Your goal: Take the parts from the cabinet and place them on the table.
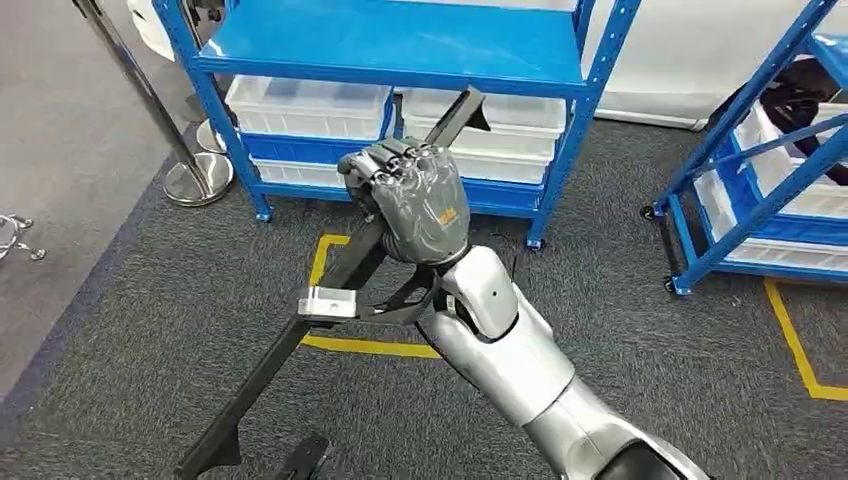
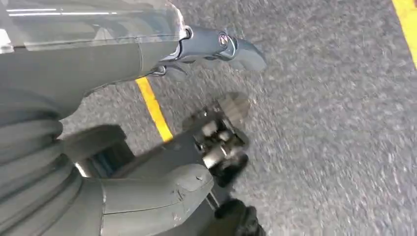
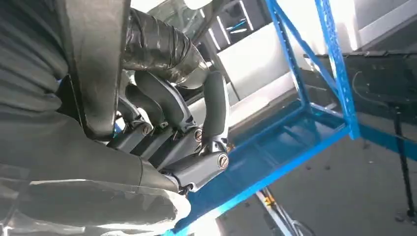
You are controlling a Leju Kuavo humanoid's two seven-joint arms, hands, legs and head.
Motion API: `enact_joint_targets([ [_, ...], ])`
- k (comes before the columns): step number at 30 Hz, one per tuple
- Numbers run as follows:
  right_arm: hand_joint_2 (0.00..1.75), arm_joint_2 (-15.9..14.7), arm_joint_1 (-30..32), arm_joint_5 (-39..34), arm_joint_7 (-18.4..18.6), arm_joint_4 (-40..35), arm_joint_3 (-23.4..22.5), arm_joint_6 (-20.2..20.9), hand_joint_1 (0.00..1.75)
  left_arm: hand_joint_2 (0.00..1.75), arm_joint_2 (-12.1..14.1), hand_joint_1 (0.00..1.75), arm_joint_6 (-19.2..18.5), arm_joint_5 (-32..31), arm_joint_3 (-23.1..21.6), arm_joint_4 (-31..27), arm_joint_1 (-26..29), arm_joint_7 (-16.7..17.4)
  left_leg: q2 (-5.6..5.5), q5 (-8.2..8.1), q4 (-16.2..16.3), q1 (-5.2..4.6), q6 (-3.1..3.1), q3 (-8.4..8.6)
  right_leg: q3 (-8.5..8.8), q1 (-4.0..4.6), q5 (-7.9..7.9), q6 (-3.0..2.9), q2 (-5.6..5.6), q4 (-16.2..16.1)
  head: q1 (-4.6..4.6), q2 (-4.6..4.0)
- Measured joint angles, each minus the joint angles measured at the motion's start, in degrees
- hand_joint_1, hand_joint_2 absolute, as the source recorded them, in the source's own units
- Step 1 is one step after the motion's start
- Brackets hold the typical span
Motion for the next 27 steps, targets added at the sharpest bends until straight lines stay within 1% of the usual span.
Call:
enact_joint_targets([
  [1,1.75,0.04,-0.01,0.0,-0.02,0.07,0.0,0.02,1.75,1.75,0.0,0.0,0.0,0.02,0.0,0.0,0.08,0.0,-0.1,-3.3,1.22,0.03,-0.3,-0.58,-0.93,0.1,0.97,-0.4,-0.07,-0.26,0.0,0.0],
  [2,1.75,0.06,-0.06,-0.02,-0.02,0.07,0.0,0.02,1.75,1.75,0.0,0.0,0.02,0.07,0.0,0.0,0.28,0.02,-0.1,-7.77,4.47,0.13,-0.45,-1.48,-1.95,0.0,1.9,-0.68,-0.12,-0.2,-0.04,0.0],
  [3,1.75,0.04,-0.03,0.0,-0.02,0.09,0.0,0.02,1.75,1.75,0.0,0.0,0.0,0.07,0.0,0.0,0.33,0.04,-0.07,-11.56,8.64,0.3,-0.75,-2.03,-2.95,0.01,2.7,-0.68,-0.14,-0.15,-0.02,0.0],
  [4,1.75,0.04,-0.03,0.0,-0.02,0.15,0.0,0.02,1.75,1.75,0.0,0.0,-0.02,0.07,-0.02,0.0,0.29,0.04,-0.07,-14.06,13.52,0.37,-1.05,-2.58,-4.18,0.01,3.62,-0.66,-0.2,-0.01,-0.05,0.0],
  [5,1.75,0.04,-0.02,0.0,-0.02,0.18,0.0,0.02,1.75,1.75,0.02,0.0,-0.02,0.09,-0.02,0.0,0.26,0.04,-0.06,-14.27,16.87,0.43,-1.29,-2.72,-5.29,-0.04,4.35,-0.57,-0.29,0.21,-0.05,0.0],
  [6,1.75,0.04,0.0,-0.02,-0.02,0.22,0.0,0.02,1.75,1.75,0.0,0.0,-0.02,0.07,-0.02,0.0,0.26,0.04,-0.06,-12.49,19.02,0.53,-1.53,-2.25,-6.62,-0.15,5.14,-0.42,-0.37,0.52,-0.02,0.0],
  [7,1.75,0.04,0.0,-0.02,0.0,0.31,0.0,0.02,1.75,1.75,0.02,0.0,-0.02,0.09,-0.02,0.0,0.28,0.04,-0.05,-9.79,18.91,0.68,-1.77,-0.77,-7.99,-0.31,5.86,-0.2,-0.44,0.94,-0.02,0.0],
  [8,1.75,0.04,-0.03,-0.11,0.0,0.44,-0.02,0.04,1.75,1.75,0.02,0.0,-0.04,0.11,-0.02,0.0,0.28,0.07,-0.05,-7.72,16.95,0.83,-2.03,1.58,-9.27,-0.49,6.49,0.05,-0.44,1.39,-0.05,0.0],
  [9,1.75,0.04,-0.14,-0.24,0.11,0.64,-0.02,0.04,1.75,1.75,0.04,0.0,-0.04,0.17,-0.02,0.0,0.21,0.11,-0.04,-7.18,13.33,1.0,-2.21,4.89,-10.52,-0.71,7.06,0.35,-0.44,1.95,-0.04,0.0],
  [10,1.75,0.04,-0.42,-0.5,0.22,0.85,-0.11,0.07,1.75,1.75,0.02,0.0,-0.09,0.2,-0.02,0.0,-0.08,0.18,-0.06,-10.49,7.49,1.15,-2.34,9.32,-11.5,-0.72,7.6,0.79,-0.4,2.74,-0.09,0.0],
  [11,1.75,0.09,-0.87,-0.81,0.31,1.03,-0.29,0.04,1.75,1.75,0.0,0.0,-0.13,0.22,-0.02,-0.02,-0.34,0.2,-0.22,-13.32,1.46,0.56,-2.04,13.0,-12.2,-0.64,7.94,1.23,-0.38,3.32,-0.02,0.0],
  [12,1.75,0.09,-1.38,-1.11,0.37,1.36,-0.37,0.04,1.75,1.75,-0.07,0.0,-0.15,0.22,-0.02,-0.02,-0.64,0.22,-0.34,-14.16,0.87,0.47,-0.83,13.12,-12.4,-0.58,8.64,1.57,-0.46,3.3,-0.02,0.0],
  [13,1.75,0.11,-1.91,-1.2,0.39,1.66,-0.39,0.09,1.75,1.75,-0.11,0.0,-0.17,0.26,-0.02,-0.04,-0.76,0.24,-0.35,-13.74,0.92,0.36,-0.57,12.54,-12.47,-0.7,9.23,1.69,-0.49,3.19,0.04,0.0],
  [14,1.75,0.11,-2.39,-1.29,0.42,1.9,-0.39,0.11,1.75,1.75,-0.15,0.0,-0.17,0.31,-0.02,-0.02,-0.81,0.37,-0.35,-13.31,1.16,0.21,-0.07,12.23,-12.49,-0.66,9.91,2.08,-0.45,2.93,-0.02,0.0],
  [15,1.75,0.09,-2.66,-1.33,0.42,2.28,-0.42,0.13,1.75,1.75,-0.29,0.0,-0.17,0.35,-0.02,-0.02,-0.72,0.53,-0.07,-12.39,0.55,0.67,0.74,11.69,-12.85,-0.64,10.28,2.49,-0.21,2.97,0.04,0.0],
  [16,1.75,0.04,-2.87,-1.44,0.44,2.6,-0.55,0.18,1.75,1.75,-0.37,0.0,-0.13,0.35,0.0,-0.02,-0.8,0.72,0.31,-11.6,0.69,0.65,1.21,11.3,-13.53,-0.96,7.94,2.71,0.12,3.9,-0.02,0.0],
  [17,1.75,-0.02,-3.1,-1.62,0.44,2.95,-0.7,0.31,1.75,1.75,-0.39,0.0,-0.09,0.44,0.0,-0.02,-1.13,0.77,0.3,-10.73,0.71,0.62,1.94,10.22,-14.25,-1.04,3.8,2.8,0.22,6.48,0.04,0.0],
  [18,1.75,-0.02,-3.46,-1.77,0.44,3.24,-0.85,0.42,1.75,1.75,-0.48,0.0,-0.09,0.46,0.0,-0.02,-1.34,0.87,0.3,-9.87,0.76,0.58,2.13,9.12,-15.13,-1.04,-0.4,2.94,0.26,10.59,0.04,0.0],
  [19,1.75,-0.02,-3.81,-1.9,0.46,3.54,-0.9,0.57,1.75,1.75,-0.59,0.0,-0.07,0.66,0.0,-0.02,-1.5,0.98,0.31,-9.04,0.8,0.53,2.13,8.06,-15.83,-1.05,-3.37,3.07,0.29,14.96,0.02,0.0],
  [20,1.75,-0.05,-4.12,-1.97,0.5,3.81,-0.94,0.79,1.75,1.75,-0.68,0.0,0.07,0.72,0.0,-0.02,-1.6,1.07,0.35,-8.27,0.85,0.49,2.1,7.05,-16.22,-1.08,-4.36,3.18,0.29,18.72,0.04,0.0],
  [21,1.75,-0.07,-4.34,-1.99,0.52,4.09,-0.96,0.81,1.75,1.75,-0.74,0.0,0.07,0.81,0.0,-0.02,-1.67,1.18,0.44,-7.51,0.9,0.48,2.01,6.02,-15.97,-1.14,-3.3,3.24,0.3,21.0,0.04,0.0],
  [22,1.75,-0.07,-4.49,-2.05,0.57,4.41,-0.98,0.9,1.75,1.75,-0.83,0.0,0.07,0.83,0.0,-0.02,-1.73,1.27,0.51,-6.72,0.99,0.47,1.9,4.93,-14.8,-1.26,-0.89,3.22,0.31,21.23,0.04,0.0],
  [23,1.75,-0.07,-4.64,-2.1,0.59,4.63,-1.01,0.96,1.75,1.75,-0.9,0.0,0.09,0.85,0.0,-0.02,-1.79,1.36,0.53,-6.06,1.04,0.47,1.72,4.02,-12.75,-1.34,1.47,3.11,0.31,19.6,0.04,0.0],
  [24,1.75,-0.07,-4.85,-2.14,0.59,4.92,-1.01,0.96,1.75,1.75,-0.94,0.0,0.07,0.85,0.0,-0.02,-1.87,1.38,0.51,-5.37,1.09,0.47,1.48,3.17,-9.26,-1.36,2.76,2.85,0.34,15.73,0.04,0.0],
  [25,1.75,-0.05,-5.12,-2.19,0.61,5.05,-1.01,0.96,1.75,1.75,-1.05,0.0,0.07,0.85,0.0,-0.02,-1.98,1.38,0.48,-4.83,1.17,0.48,1.28,2.8,-5.24,-1.34,1.77,2.49,0.45,10.89,0.02,0.0],
  [26,1.75,0.04,-5.5,-2.19,0.61,5.07,-1.01,0.94,1.75,1.75,-1.16,0.0,0.07,0.85,0.0,-0.02,-2.07,1.38,0.39,-4.38,1.28,0.21,0.9,2.36,-0.8,-0.86,-0.61,2.27,0.57,4.78,0.04,0.0],
  [27,1.75,0.09,-5.92,-2.21,0.61,5.12,-1.03,0.94,1.75,1.75,-1.29,0.0,0.07,0.85,0.0,-0.02,-2.12,1.42,0.48,-3.65,1.15,0.31,0.53,2.16,0.75,-0.85,-2.3,2.2,0.56,1.25,-0.05,0.0],
])
